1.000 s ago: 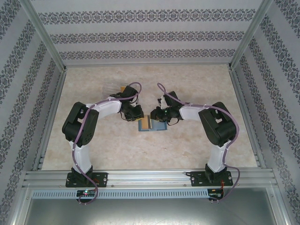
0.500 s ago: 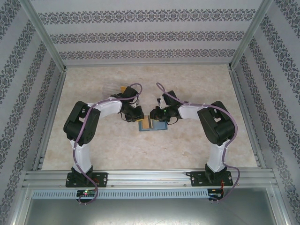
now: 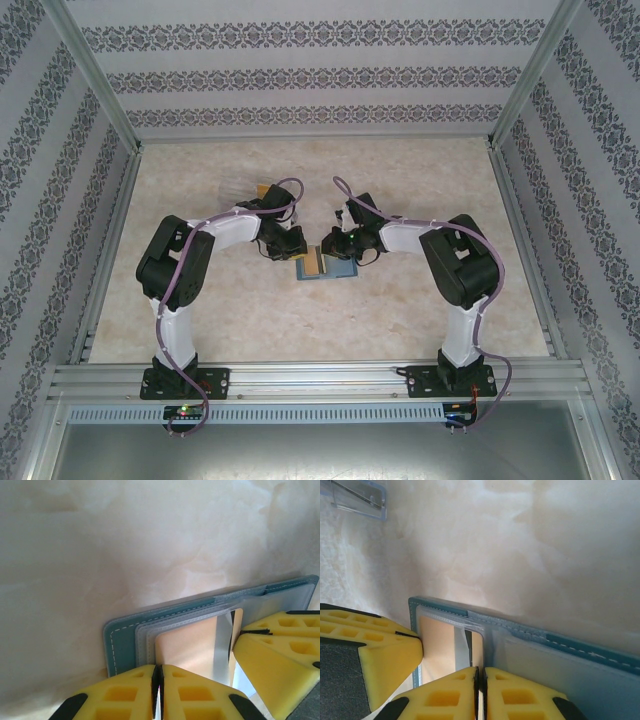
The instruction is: Take the credit cards out of the card holder
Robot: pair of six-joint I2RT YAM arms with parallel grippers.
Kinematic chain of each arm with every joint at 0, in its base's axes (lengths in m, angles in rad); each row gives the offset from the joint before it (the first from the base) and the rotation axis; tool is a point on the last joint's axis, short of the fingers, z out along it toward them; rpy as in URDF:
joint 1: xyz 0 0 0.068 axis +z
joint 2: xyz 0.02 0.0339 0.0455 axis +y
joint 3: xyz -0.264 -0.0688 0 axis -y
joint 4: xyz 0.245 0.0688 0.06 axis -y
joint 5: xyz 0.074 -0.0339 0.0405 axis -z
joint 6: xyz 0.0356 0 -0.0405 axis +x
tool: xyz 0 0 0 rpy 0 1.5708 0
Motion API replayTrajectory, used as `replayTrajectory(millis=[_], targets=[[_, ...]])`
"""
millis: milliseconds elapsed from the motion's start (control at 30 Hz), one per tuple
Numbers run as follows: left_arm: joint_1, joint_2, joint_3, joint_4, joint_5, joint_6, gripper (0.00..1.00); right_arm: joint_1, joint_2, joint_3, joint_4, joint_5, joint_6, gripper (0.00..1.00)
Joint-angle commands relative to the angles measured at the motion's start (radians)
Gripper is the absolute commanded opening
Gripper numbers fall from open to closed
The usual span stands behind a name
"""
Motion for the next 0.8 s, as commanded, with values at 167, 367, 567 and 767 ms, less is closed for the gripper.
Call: replayTrajectory(millis=[167,367,567,767], targets=[[-0.008,0.070,-0.019,-0.018,0.011,0.008,0.12,0.018,0.033,0.033,0.033,-0.110,-0.015,0.17],[-0.012,0.076,-0.024,-0.010,0.015,0.003,0.13,0.031,0.031,0.051,0.004,-0.106,-0.046,0.17],[-0.013,0.075,-0.022,-0.001,0.043,-0.005,0.13,0.057,0.026,0.083,-0.064,-0.057,-0.074,0.13],[-0.013,0.069,-0.021,0.011,0.052,-0.013,0.14,0.068,0.016,0.105,-0.132,0.000,-0.102,0.07]])
